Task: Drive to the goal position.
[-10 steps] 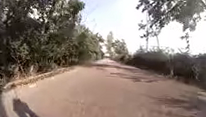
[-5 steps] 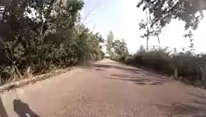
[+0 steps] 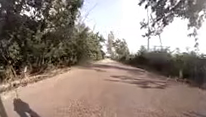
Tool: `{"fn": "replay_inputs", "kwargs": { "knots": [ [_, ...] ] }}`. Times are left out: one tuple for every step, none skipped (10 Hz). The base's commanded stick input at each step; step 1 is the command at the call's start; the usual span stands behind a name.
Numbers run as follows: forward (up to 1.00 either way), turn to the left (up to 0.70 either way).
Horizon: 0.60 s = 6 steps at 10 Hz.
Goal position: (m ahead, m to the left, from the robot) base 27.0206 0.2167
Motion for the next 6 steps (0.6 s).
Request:
{"fn": "replay_inputs", "kwargs": {
  "knots": [
    [0.7, 0.0],
    [0.7, 0.0],
    [0.7, 0.0],
    [0.7, 0.0],
    [0.7, 0.0],
    [0.7, 0.0]
  ]
}}
